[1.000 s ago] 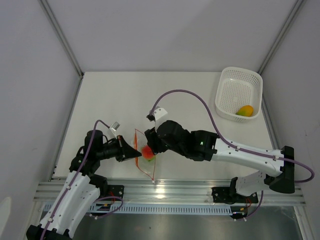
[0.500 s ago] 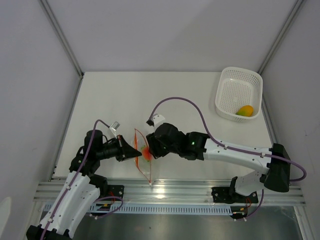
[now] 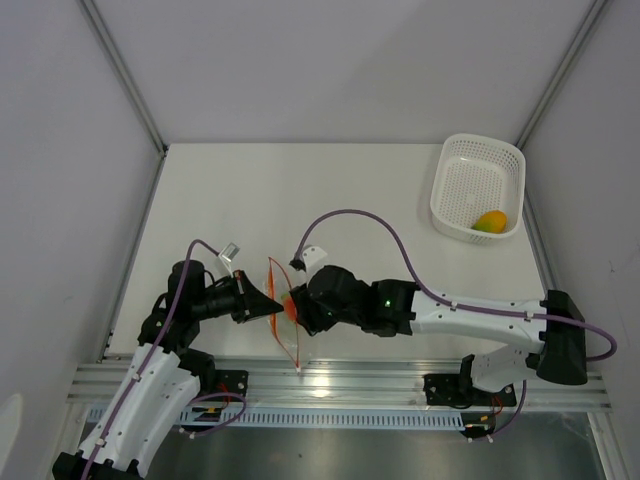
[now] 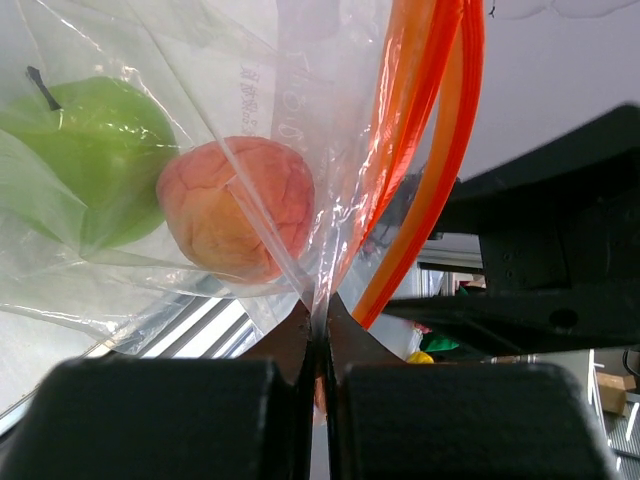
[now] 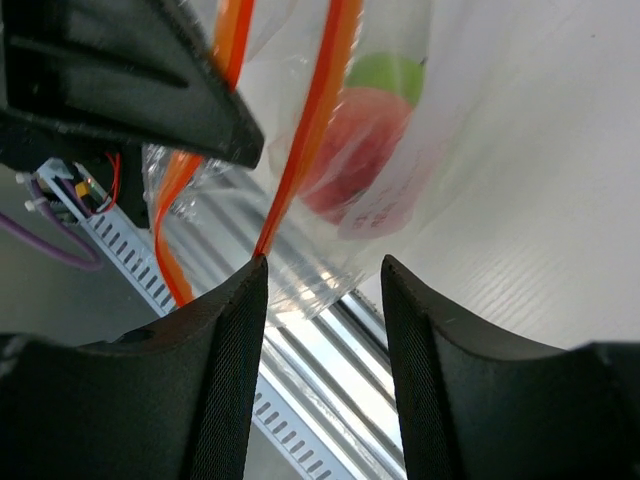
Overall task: Place the food in the zip-top bag and seal the zipper
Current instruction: Adjust the zipper food storage bag at the center of the board.
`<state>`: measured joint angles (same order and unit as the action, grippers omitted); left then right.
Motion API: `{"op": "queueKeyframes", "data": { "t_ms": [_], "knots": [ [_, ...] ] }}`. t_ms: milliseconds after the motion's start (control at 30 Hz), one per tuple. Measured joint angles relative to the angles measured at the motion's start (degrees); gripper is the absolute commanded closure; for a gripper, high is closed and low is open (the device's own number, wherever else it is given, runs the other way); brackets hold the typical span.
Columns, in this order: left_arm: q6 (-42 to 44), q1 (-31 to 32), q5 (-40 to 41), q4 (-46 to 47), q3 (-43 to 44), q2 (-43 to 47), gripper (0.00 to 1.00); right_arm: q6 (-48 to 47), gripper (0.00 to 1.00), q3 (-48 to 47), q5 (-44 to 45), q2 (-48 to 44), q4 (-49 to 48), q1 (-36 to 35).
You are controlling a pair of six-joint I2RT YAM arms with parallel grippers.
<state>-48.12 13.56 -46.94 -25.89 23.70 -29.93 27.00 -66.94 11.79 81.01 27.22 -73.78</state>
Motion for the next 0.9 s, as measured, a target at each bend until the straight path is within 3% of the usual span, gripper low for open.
{"op": "queueKeyframes", "data": {
  "t_ms": [300,500,600,633,700,900],
  "knots": [
    [0.02,0.00,-0.24,0.02,-0.02,0.04,1.00,1.97,0.48,4.42,2.69,-2.40,-2.62,-7.04],
    [0.00,0.00,-0.33,0.04,-0.02,0.52,0.99,3.65,0.55,5.53,4.37,-2.49,-3.50,-7.21],
    [0.02,0.00,-0.35,-0.07,-0.02,0.81,0.99,4.35,0.71,5.53,5.29,-1.64,-3.54,-7.10],
    [0.02,0.00,-0.37,-0.13,-0.02,0.98,1.00,4.46,0.84,5.53,5.46,-1.09,-3.52,-7.06],
    [0.04,0.00,-0.39,-0.37,-0.02,1.27,0.99,5.01,0.97,5.53,5.66,-0.11,-3.50,-6.99],
    [0.22,0.00,-0.35,-2.27,0.92,1.27,0.99,5.18,1.00,4.37,7.72,0.52,-1.55,-7.02]
  ]
}}
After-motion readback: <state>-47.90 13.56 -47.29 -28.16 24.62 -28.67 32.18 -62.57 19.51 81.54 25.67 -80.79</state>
